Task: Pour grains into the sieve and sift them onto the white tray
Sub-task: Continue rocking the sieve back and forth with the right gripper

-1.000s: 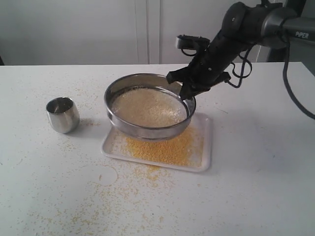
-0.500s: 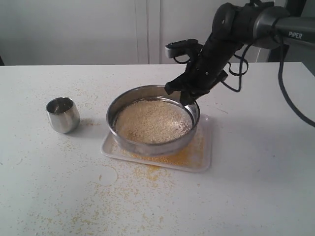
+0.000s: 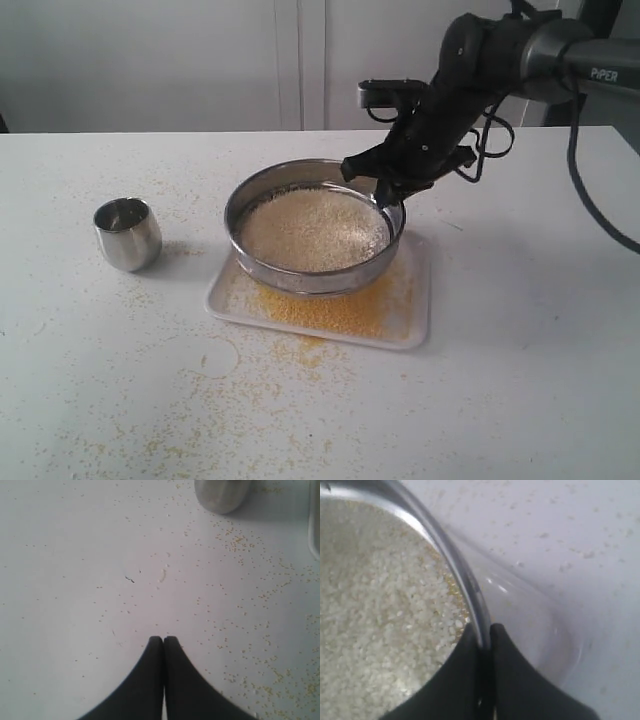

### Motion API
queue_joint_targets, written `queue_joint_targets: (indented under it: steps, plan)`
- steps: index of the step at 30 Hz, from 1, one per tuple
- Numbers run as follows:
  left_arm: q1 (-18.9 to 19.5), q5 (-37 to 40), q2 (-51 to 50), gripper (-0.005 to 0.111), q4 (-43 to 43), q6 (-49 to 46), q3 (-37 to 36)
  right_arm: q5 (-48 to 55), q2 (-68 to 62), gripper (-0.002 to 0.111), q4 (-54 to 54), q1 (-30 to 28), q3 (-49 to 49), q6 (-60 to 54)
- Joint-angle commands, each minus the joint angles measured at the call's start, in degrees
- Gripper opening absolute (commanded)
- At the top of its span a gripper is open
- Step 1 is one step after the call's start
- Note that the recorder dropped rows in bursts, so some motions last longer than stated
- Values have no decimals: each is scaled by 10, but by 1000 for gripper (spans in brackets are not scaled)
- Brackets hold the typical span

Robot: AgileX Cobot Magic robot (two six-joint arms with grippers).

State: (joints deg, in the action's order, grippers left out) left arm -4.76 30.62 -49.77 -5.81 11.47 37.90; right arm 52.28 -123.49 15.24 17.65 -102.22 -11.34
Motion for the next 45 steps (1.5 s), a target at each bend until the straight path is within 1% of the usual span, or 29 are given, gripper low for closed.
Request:
queue_joint_targets:
  steps: [1,4,5,7,8,9,10,11,12,13,14,15,16,17,19,20,21,22,23,26,27,31,32,35,36,40,42,44,45]
  plan:
    - [0,4,4,0,2,1,-2,70,11,0,92,0,1,-296]
    - [0,4,4,0,2,1,-2,-39,11,0,39,-21,8,53]
    - [0,4,4,0,2,1,-2,-44,11,0,81,-23,10,27]
    - [0,4,4,0,2,1,-2,18,11,0,179,-16,10,-212]
    - [0,4,4,0,2,1,-2,69,12,0,202,-11,10,-334]
    - [0,4,4,0,2,1,-2,93,14,0,157,-10,10,-346]
    - [0,4,4,0,2,1,-2,40,15,0,120,-17,10,-235]
    - [0,4,4,0,2,1,-2,-37,15,0,101,-29,12,21]
    - [0,4,4,0,2,1,-2,-41,15,0,129,-29,12,23]
    - [0,4,4,0,2,1,-2,24,17,0,205,-14,12,-214]
    - [0,4,4,0,2,1,-2,64,17,0,208,-9,12,-340]
    - [0,4,4,0,2,1,-2,54,17,0,138,-9,12,-285]
    - [0,4,4,0,2,1,-2,-31,17,0,59,-19,15,-59]
    - [0,4,4,0,2,1,-2,-39,17,0,62,-23,17,34]
    - [0,4,4,0,2,1,-2,49,17,0,149,-10,17,-223]
    - [0,4,4,0,2,1,-2,94,17,0,130,-3,17,-340]
    - [0,4,4,0,2,1,-2,57,17,0,86,-3,17,-249]
    - [0,4,4,0,2,1,-2,-20,17,0,40,-12,17,-41]
    - [0,4,4,0,2,1,-2,-31,17,0,52,-13,17,17]
    - [0,4,4,0,2,1,-2,80,24,0,160,12,17,-384]
    - [0,4,4,0,2,1,-2,82,25,0,136,13,17,-390]
    - [0,4,4,0,2,1,-2,-61,26,0,47,-5,17,35]
    - [0,4,4,0,2,1,-2,-51,27,0,82,-6,17,-5]
    - [0,4,4,0,2,1,-2,74,30,0,159,13,17,-354]
    - [0,4,4,0,2,1,-2,83,30,0,139,13,17,-370]
    - [0,4,4,0,2,1,-2,-30,30,0,21,1,17,39]
    - [0,4,4,0,2,1,-2,12,31,0,69,7,17,-90]
    - [0,4,4,0,2,1,-2,98,34,0,87,21,17,-316]
    - [0,4,4,0,2,1,-2,107,34,0,62,24,17,-339]
